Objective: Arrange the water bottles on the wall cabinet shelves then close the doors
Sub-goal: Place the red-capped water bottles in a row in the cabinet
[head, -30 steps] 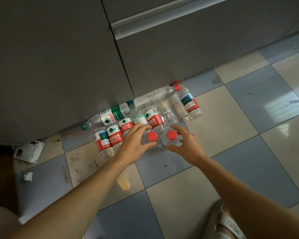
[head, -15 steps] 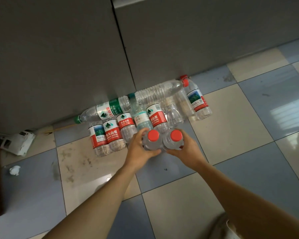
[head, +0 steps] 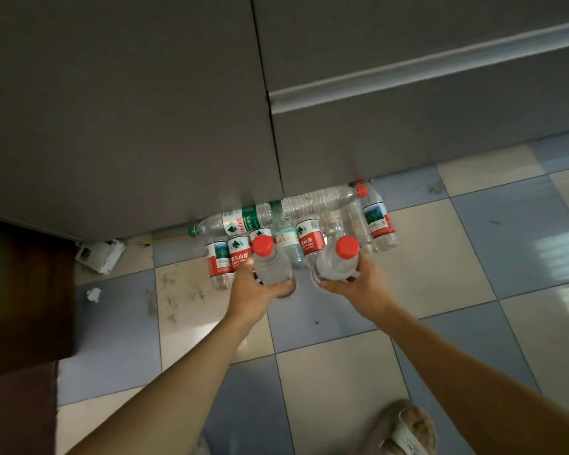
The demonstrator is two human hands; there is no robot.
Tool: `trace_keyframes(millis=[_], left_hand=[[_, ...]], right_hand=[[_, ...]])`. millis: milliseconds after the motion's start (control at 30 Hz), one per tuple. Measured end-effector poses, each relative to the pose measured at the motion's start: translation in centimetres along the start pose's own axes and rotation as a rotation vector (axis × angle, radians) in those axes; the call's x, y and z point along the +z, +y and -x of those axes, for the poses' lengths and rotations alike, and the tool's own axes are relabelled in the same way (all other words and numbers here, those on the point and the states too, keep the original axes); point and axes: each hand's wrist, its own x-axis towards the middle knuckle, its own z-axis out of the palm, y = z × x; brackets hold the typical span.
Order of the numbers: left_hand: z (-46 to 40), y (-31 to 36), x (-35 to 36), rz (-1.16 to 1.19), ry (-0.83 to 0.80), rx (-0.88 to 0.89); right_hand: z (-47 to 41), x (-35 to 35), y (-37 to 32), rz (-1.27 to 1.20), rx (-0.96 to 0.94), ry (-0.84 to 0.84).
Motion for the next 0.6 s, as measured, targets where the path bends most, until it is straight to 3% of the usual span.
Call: trace_keyframes(millis=[367,600], left_hand=[[14.6,27.8,-13.9,0.053,0.099,0.027],[20.4,45.8,-25.2,0.090,0.085,0.175]], right_hand=[[15.6,-1.2,-29.8,-0.003,-0.064,-0.048],[22.5,-0.8,-50.4,-0.077,-0.246,-0.014]])
